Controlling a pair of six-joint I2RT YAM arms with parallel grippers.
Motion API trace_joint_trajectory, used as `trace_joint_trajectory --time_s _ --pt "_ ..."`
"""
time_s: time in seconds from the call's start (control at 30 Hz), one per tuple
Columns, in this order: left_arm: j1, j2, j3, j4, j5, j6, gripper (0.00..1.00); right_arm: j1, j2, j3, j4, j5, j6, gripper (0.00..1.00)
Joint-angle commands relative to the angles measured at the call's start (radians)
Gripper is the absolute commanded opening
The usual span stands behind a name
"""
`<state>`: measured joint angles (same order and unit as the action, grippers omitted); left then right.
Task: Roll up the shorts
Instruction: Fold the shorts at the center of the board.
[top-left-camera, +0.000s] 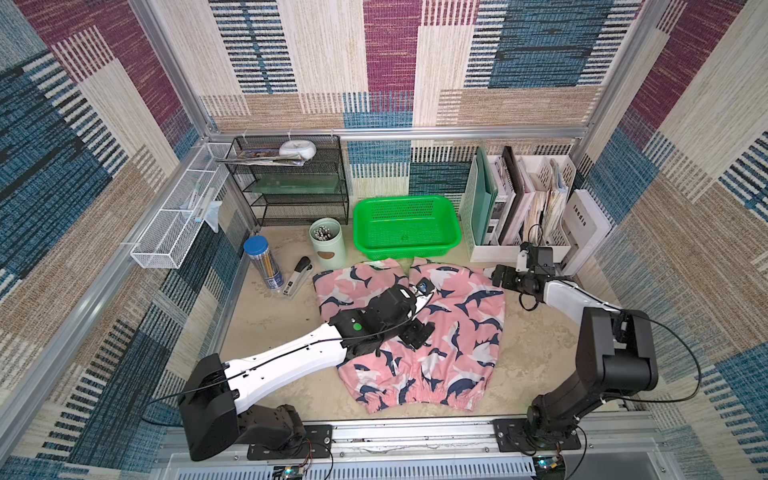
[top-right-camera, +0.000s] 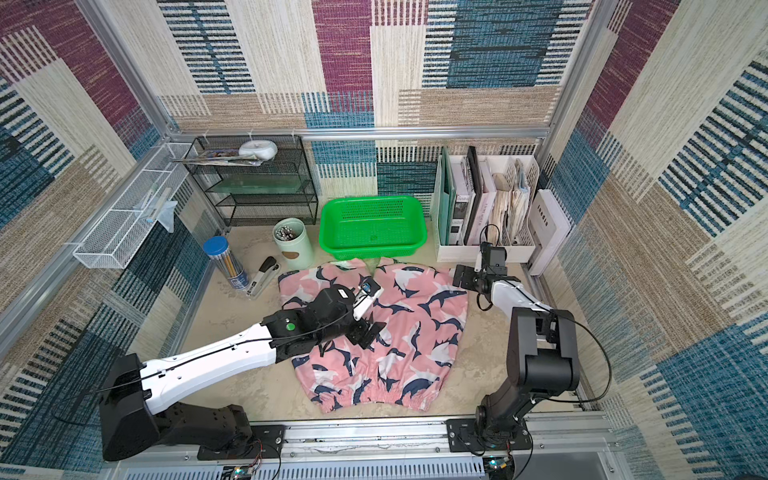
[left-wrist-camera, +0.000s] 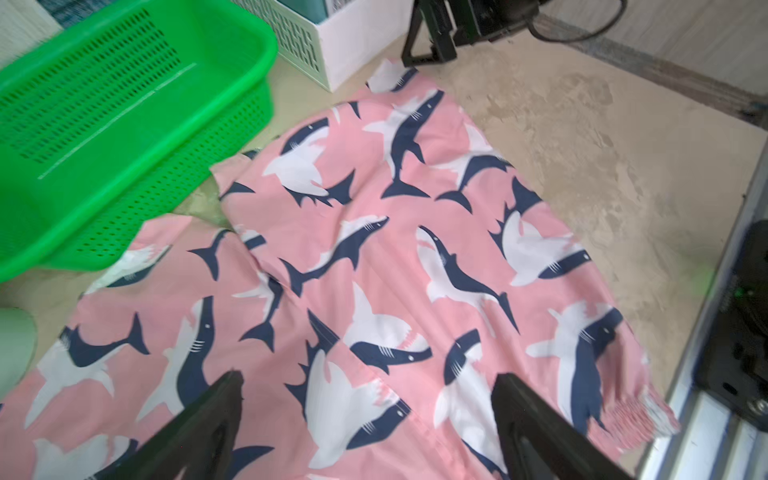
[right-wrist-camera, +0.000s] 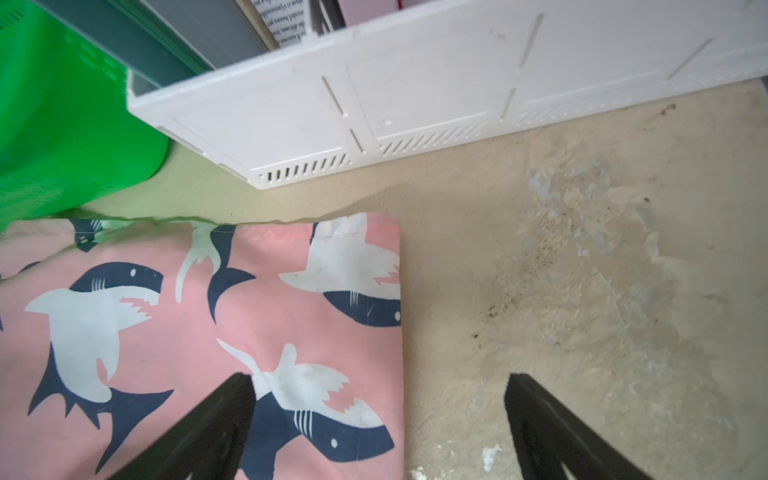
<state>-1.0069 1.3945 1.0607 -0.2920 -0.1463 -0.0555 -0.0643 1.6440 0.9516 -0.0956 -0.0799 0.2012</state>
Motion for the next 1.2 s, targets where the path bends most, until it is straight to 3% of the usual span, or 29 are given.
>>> trace_joint_trajectory --time_s 0.0,0.23,0.57,1.17 --pt "-0.08 0.054 0.027 -0.022 -0.043 -0.079 0.98 0.0 0.023 0.009 -0.036 -0.006 0.021 0.98" --pt "-0.197 0.221 0.134 -0.022 -0.005 -0.123 0.99 0.0 0.027 -0.019 -0.011 -0.023 0.041 0.96" --pt "-0.309 0.454 0.34 -0.107 0.024 -0.009 0.96 0.0 0.052 -0.021 -0.006 -0.095 0.057 0.91" --pt "-0.32 0.693 0.55 -0.269 0.12 0.076 0.91 -0.008 0.139 -0.012 0.021 -0.216 0.081 0.81"
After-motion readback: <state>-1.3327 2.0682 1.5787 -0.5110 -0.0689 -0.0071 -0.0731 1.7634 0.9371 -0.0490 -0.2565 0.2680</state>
